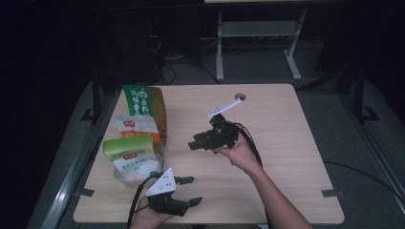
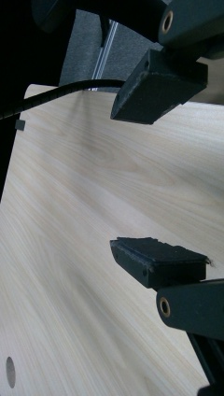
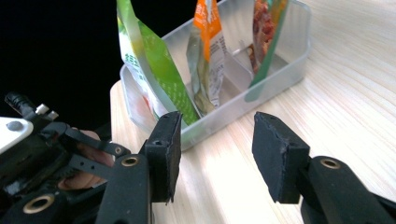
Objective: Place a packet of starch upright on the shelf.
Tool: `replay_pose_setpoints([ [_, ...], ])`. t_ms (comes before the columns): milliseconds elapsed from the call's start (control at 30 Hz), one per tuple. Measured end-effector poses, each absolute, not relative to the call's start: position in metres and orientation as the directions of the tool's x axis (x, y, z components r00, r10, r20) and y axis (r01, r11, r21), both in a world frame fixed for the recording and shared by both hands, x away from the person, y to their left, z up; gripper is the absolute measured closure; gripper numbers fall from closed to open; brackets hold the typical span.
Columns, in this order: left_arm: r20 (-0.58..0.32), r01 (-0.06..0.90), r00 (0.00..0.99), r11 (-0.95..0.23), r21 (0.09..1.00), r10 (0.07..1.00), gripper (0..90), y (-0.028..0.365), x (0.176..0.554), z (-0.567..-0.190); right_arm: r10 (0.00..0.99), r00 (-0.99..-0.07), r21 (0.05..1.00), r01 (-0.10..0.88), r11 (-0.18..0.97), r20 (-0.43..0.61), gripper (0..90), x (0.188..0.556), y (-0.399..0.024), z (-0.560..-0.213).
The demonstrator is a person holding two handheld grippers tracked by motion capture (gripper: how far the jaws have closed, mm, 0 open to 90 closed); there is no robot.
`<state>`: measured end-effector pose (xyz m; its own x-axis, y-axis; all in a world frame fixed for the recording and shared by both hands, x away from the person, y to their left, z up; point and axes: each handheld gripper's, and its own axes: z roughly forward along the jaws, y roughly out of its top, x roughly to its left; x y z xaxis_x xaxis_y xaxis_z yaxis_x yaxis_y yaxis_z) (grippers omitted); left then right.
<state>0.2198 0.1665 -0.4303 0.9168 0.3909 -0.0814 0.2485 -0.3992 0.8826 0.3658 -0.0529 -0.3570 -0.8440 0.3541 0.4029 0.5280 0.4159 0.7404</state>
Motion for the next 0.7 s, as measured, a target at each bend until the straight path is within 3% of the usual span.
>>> replay_pose_setpoints([
  [700,-0.083,0.254,0.912,-0.396,0.883,0.401,31.4,0.168,0.221,-0.431,0.427,-0.802,0.732,0.575,0.366,0.417,45.6,0.362,-0.104,-0.368],
])
